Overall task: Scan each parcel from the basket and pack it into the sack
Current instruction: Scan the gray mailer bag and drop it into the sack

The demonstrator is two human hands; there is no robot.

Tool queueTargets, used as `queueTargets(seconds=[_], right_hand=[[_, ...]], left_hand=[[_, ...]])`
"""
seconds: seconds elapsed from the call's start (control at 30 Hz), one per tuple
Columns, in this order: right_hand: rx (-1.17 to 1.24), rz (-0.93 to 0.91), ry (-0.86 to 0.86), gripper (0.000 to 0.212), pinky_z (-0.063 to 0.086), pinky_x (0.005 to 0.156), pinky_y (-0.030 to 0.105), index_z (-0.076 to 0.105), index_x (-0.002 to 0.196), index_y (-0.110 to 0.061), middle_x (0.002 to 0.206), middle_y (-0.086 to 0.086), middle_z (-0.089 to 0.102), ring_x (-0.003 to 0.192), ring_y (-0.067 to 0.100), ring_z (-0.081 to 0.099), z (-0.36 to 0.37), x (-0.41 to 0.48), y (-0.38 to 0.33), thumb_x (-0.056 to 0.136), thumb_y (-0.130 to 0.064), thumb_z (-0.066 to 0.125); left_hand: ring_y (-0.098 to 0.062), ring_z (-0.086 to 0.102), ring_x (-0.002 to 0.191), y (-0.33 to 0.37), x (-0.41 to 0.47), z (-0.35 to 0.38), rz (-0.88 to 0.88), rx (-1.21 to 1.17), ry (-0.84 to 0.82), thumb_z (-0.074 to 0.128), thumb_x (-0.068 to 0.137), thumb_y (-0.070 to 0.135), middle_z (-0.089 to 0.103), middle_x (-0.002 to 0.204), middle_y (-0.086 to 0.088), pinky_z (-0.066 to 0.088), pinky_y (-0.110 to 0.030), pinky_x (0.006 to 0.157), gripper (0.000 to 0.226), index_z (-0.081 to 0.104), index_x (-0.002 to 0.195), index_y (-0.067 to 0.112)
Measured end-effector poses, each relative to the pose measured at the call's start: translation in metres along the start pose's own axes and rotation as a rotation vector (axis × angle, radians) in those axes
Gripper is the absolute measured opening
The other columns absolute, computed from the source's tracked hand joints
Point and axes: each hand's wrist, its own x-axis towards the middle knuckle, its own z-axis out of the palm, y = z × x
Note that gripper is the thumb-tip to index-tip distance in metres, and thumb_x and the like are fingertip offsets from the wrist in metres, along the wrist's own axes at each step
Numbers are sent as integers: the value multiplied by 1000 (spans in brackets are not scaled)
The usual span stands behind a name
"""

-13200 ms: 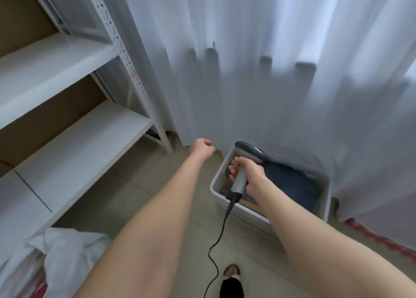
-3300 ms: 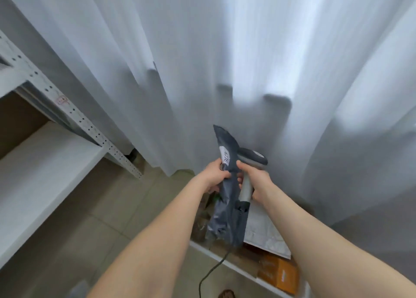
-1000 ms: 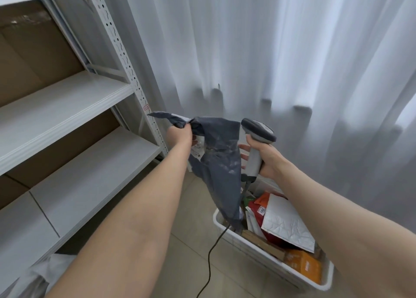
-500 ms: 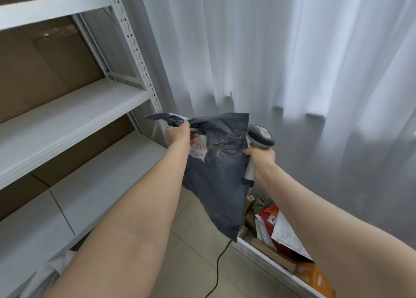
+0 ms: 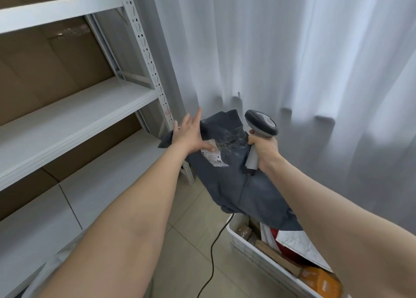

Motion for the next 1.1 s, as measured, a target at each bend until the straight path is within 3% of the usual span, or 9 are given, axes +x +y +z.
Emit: queueTargets(seconds=[0.07,0.13,0.23,0.33,0.5,0.67,0.87,1.03,1.1], right_hand=[[6,4,-23,28,48,72,32,61,72,-15,73,-1,61,70,17,55,-1,-2,-2,79,12,56],[26,12,-40,28,48,75,36,61,73,-14,74,0,60,71,19,55,-4,-2,-6,79,13,56],[24,21,-27,28,47,77,37,61,74,-15,74,0,60,75,21,55,-10,2,-11,79,12,55],[-37,12,88,24,43,72,35,58,70,-15,73,2,55,77,22,51,-16,9,-18,78,7,58],[-138,5,198,23,36,60,30,49,67,-13,66,5,47,61,18,40,-30,13,-26,79,3,61],[6,97,108,24,38,59,34,53,69,-10,69,13,52,63,21,46,-39,5,-11,79,12,56],[43,153,-22,20,42,60,30,57,79,-10,72,10,57,62,17,53,-35,-5,3,83,10,60],[33,164,-98,15,43,60,32,60,88,-7,74,9,57,64,18,54,-23,-9,-1,84,7,64],[29,170,-123,19,45,63,33,60,99,-5,78,10,58,67,19,55,-19,-10,-2,84,5,65]], left_hand=[[-27,23,142,3,-3,10,-43,-4,-67,83,56,58,35,150,-4,11,-57,114,128,5,151,25],[-31,35,132,5,-6,18,-66,55,-118,81,59,57,45,138,-9,25,-55,109,103,31,144,28],[-30,53,110,8,-8,27,-67,-61,-153,79,67,50,59,111,-9,45,-42,92,49,68,107,24],[-33,60,102,17,-7,34,-110,-329,-149,66,84,27,67,107,-11,42,-31,75,17,66,97,15],[-33,56,97,24,1,37,-334,-399,-33,47,96,19,60,115,-16,39,-33,72,26,52,117,5],[-28,63,92,21,3,37,-478,-881,-79,79,76,34,67,105,-13,52,-35,83,55,60,115,-1],[-29,66,90,18,9,25,-661,-1137,-180,73,82,37,68,101,-10,53,-47,89,56,58,122,1],[-26,67,89,20,9,13,-676,-1161,-178,62,89,45,67,112,-11,55,-31,60,58,54,129,5],[-30,61,109,21,9,15,-675,-1121,-176,57,91,49,59,128,-13,54,-36,80,64,49,135,4]])
